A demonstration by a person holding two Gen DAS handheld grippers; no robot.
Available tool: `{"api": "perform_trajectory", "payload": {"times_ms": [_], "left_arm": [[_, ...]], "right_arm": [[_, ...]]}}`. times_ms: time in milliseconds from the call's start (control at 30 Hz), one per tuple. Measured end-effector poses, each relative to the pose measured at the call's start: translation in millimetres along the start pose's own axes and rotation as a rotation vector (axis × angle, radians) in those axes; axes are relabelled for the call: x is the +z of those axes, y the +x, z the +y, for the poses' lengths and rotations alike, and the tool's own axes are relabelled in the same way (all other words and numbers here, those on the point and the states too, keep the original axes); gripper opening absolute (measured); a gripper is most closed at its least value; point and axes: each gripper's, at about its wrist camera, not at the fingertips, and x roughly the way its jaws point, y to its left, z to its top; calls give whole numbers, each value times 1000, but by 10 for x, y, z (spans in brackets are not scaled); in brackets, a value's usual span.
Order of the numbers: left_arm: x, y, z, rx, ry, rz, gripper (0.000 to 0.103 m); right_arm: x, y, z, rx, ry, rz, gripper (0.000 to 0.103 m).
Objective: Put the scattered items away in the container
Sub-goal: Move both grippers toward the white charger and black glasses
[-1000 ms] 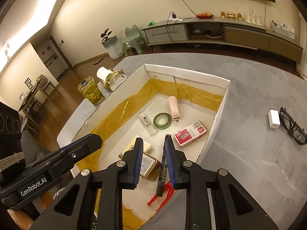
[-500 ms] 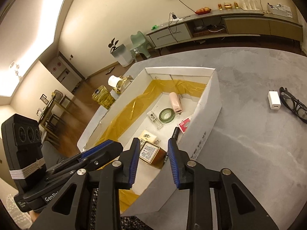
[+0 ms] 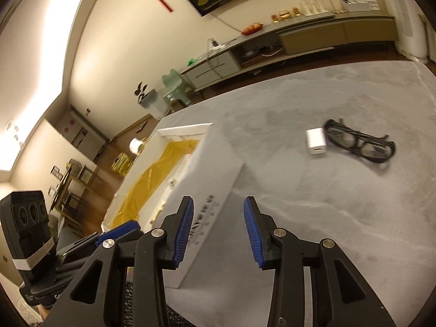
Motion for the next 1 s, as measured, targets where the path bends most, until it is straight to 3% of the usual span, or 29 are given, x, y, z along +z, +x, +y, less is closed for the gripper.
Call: {"api": "perform_trajectory", "payload": {"times_ms": [300, 467, 833, 1000], "left_arm": [[187, 427, -588, -24, 74, 38, 39], [307, 802, -751, -29, 86, 81, 47], [561, 1786, -762, 20, 58, 163, 47], [668, 2270, -688, 57, 44, 190, 47]], "right_arm": [[227, -263, -605, -58, 48, -19, 42], [398, -236, -881, -136, 30, -12, 46], [763, 298, -1325, -336, -127, 66, 51], [913, 626, -1490, -365, -156, 108, 52]]}}
